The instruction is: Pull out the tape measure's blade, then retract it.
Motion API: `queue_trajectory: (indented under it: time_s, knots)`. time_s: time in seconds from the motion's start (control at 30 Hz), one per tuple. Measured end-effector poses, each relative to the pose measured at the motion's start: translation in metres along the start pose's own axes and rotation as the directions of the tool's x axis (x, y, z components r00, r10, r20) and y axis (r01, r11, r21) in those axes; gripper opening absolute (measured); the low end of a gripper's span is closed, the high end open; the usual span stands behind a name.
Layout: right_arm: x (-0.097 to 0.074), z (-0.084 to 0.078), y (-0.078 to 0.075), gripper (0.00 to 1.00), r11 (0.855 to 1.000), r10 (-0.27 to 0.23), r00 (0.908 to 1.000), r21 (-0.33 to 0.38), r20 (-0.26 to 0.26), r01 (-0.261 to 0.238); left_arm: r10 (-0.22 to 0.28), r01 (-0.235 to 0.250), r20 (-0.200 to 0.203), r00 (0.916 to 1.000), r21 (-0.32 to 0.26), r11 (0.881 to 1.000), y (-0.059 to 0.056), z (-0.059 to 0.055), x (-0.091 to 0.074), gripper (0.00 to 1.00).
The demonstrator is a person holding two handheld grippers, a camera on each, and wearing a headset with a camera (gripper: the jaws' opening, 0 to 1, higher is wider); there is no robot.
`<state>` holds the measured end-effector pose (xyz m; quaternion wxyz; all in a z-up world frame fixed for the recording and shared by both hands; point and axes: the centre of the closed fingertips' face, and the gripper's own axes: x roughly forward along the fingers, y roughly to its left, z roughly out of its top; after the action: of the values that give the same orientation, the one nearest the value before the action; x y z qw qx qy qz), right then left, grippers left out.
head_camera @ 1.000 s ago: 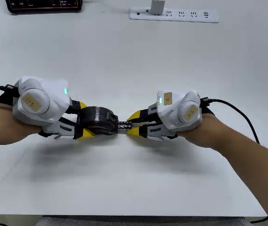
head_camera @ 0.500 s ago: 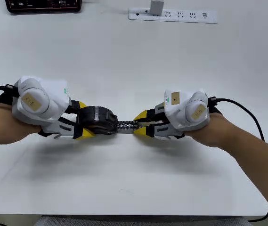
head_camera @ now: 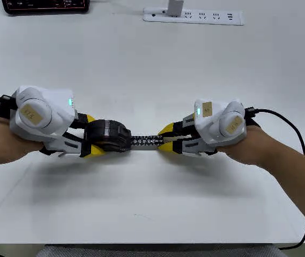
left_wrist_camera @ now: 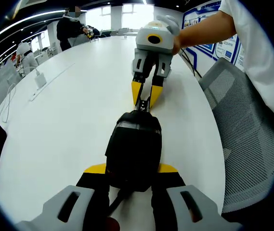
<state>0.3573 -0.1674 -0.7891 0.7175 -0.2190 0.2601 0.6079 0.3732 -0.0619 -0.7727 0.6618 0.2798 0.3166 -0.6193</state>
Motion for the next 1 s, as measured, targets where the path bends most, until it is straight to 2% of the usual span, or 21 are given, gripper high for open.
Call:
queue_trajectory:
  time_s: [0.6,1.0]
  knots:
    - [-0.016,-0.012,0.0,0.09,1.0,-0.025,0.9994,-0.016,-0.026,0.024,-0.002,0.002,0.002,1.0,0.004,1.0,0.0,0.0,0.0,0.28]
    - [-0.035,-0.025,-0.003,0.09,0.999,-0.041,0.9985,0.013,-0.035,0.041,-0.01,0.01,0.001,1.0,0.002,1.0,-0.001,0.0,0.0,0.28]
